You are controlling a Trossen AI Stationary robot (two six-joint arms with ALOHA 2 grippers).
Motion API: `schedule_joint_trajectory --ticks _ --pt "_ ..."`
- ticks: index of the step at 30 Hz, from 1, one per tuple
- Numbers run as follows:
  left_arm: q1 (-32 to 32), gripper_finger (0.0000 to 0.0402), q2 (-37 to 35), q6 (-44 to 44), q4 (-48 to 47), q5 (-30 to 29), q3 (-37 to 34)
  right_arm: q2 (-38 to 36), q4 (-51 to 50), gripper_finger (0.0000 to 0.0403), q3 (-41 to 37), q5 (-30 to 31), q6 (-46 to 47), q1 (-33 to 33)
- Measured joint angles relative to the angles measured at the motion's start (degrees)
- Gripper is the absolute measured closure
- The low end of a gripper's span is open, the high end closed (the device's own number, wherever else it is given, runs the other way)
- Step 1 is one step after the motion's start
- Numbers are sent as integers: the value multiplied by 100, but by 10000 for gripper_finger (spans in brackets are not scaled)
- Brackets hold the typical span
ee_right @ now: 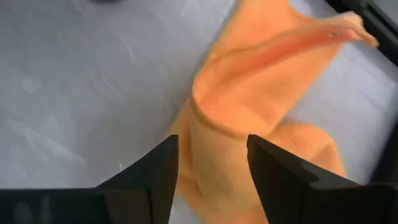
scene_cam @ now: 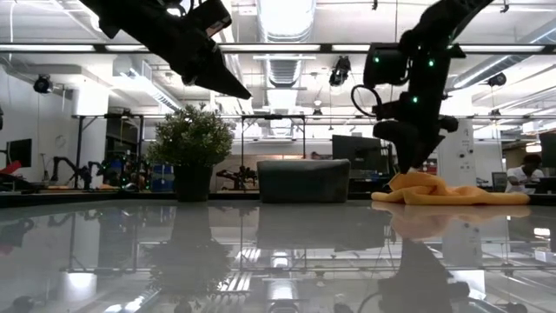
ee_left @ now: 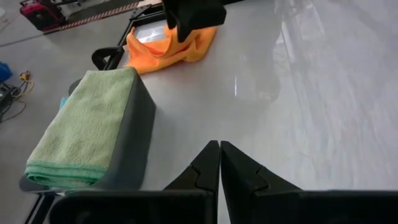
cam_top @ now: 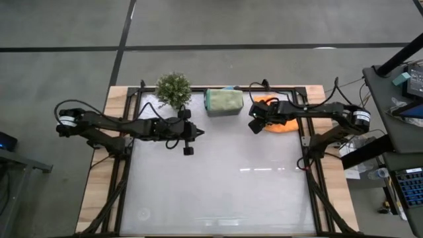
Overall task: Fold microfiber towels
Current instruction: Fold the orange towel
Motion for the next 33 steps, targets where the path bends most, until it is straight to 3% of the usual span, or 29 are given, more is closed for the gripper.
schedule_joint_trajectory --ticks 6,12,15,22,27,33 --pt "0 402 -2 -2 4 -2 0 0 585 258 -412 -147 -304 -186" --pt "0 402 -2 0 27 -2 0 -148 569 380 -218 -285 -927 -64" --pt "0 402 -4 -23 134 -2 0 -391 453 391 65 -956 -1557 116" --pt "0 402 -7 -34 630 5 -5 -1036 867 393 479 -3130 -2987 691" --pt "2 393 -7 -38 930 467 -92 -1142 1692 393 423 -3791 -3762 1131" --pt "0 332 115 -48 1043 926 -92 -849 2510 394 399 -4127 -4726 1495"
